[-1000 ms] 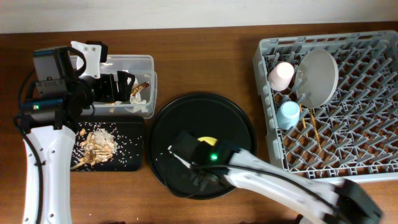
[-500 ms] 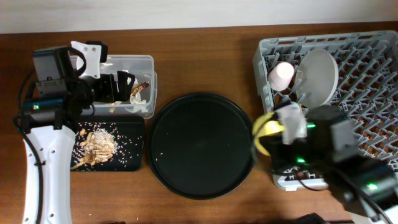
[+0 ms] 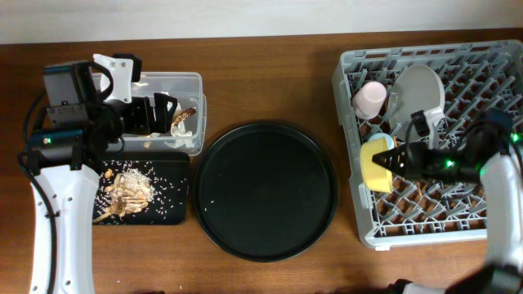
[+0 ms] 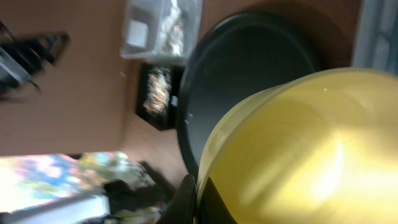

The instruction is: Sort waste into correct bins and load items into the dishwasher rack

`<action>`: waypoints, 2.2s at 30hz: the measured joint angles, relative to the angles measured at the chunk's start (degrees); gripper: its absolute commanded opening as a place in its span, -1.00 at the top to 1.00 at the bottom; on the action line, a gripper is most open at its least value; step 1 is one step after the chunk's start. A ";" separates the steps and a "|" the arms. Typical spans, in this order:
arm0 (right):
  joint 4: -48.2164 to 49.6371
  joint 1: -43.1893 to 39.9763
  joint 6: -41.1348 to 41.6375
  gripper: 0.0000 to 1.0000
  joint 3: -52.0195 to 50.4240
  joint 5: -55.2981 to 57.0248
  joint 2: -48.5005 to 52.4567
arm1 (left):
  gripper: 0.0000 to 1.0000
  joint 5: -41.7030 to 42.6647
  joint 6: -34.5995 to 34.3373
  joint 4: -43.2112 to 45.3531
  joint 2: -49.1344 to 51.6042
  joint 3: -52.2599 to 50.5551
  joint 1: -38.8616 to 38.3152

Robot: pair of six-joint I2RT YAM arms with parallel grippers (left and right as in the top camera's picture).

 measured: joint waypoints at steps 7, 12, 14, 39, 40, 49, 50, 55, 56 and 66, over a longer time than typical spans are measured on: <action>-2.82 -6.97 -6.93 0.92 0.07 -8.04 11.39 | -0.98 0.00 0.00 0.00 0.00 0.00 0.00; -3.37 -11.69 -9.53 0.93 0.13 -10.36 12.94 | -0.98 0.00 0.00 0.00 0.00 0.00 0.00; -3.54 -13.53 -9.92 0.92 0.13 -10.32 12.96 | -0.98 0.00 0.00 0.00 0.00 0.00 0.00; -3.41 -28.37 -7.87 0.04 0.33 -0.96 13.70 | -0.98 0.00 0.00 0.00 0.00 0.00 0.00; -3.39 -28.96 -7.48 -0.16 0.33 -0.35 13.70 | -0.98 0.00 0.00 0.00 0.00 0.00 0.00; 2.91 -29.92 2.16 -0.54 0.94 -0.17 13.77 | -0.98 0.00 0.00 0.00 0.00 0.00 0.00; 2.97 -29.90 3.74 -0.54 1.57 -0.13 13.81 | -0.98 0.00 0.00 0.00 0.00 0.00 0.00; -2.36 -29.51 10.36 -0.54 14.47 5.05 14.01 | -0.98 0.00 0.00 0.00 0.00 0.00 0.00; -4.44 -29.00 10.97 -0.54 17.18 7.69 14.03 | -0.99 0.00 0.00 -0.02 0.00 0.00 0.00; -9.60 3.48 13.35 0.21 29.09 35.58 6.27 | -0.98 0.00 0.00 0.00 0.00 0.00 0.00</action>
